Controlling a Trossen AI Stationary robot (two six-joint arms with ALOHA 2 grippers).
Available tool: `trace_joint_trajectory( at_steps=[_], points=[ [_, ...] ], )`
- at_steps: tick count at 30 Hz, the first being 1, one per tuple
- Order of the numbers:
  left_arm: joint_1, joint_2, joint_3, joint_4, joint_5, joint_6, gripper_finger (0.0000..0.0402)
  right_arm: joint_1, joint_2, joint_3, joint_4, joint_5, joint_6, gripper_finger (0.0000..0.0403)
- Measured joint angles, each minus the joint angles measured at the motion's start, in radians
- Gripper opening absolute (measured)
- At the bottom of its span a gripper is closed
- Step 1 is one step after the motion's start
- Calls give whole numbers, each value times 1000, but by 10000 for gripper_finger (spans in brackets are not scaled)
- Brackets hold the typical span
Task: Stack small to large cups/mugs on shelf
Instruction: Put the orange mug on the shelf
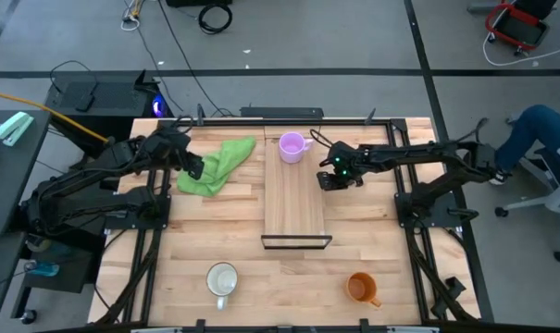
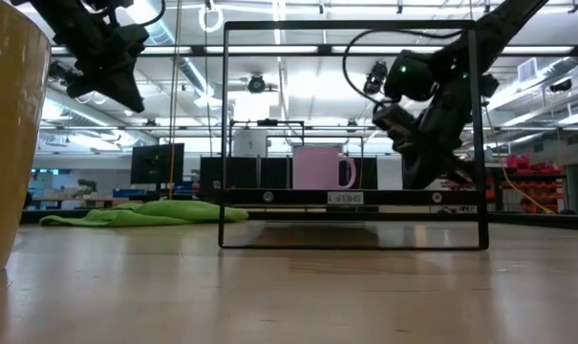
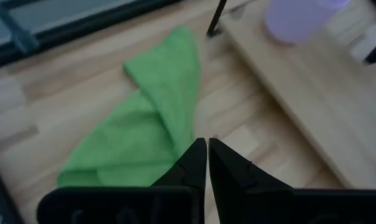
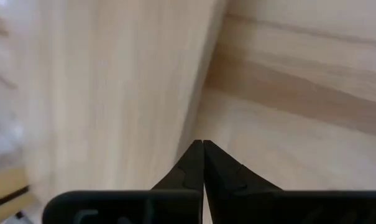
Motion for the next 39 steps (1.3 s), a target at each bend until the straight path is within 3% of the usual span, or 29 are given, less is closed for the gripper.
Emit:
trace_joint_trajectory(
  at_steps=[6, 12, 23, 33, 39],
  points=[
    [-25, 0, 0, -94, 43, -88, 32, 0, -160, 0, -28, -7, -31, 10],
    [-123, 0, 0, -118, 80, -99, 25, 1, -323, 0, -41, -10, -62, 12],
    [-229, 0, 0, -116, 47, -132, 24, 1, -583, 0, -58, -171, -51, 13],
    [-237, 0, 0, -105, -2, -124, 24, 8, -739, 0, -55, -275, 46, 12],
    [-237, 0, 0, -106, -8, -156, 18, 112, -784, 3, -58, -279, 79, 12]
  ],
)
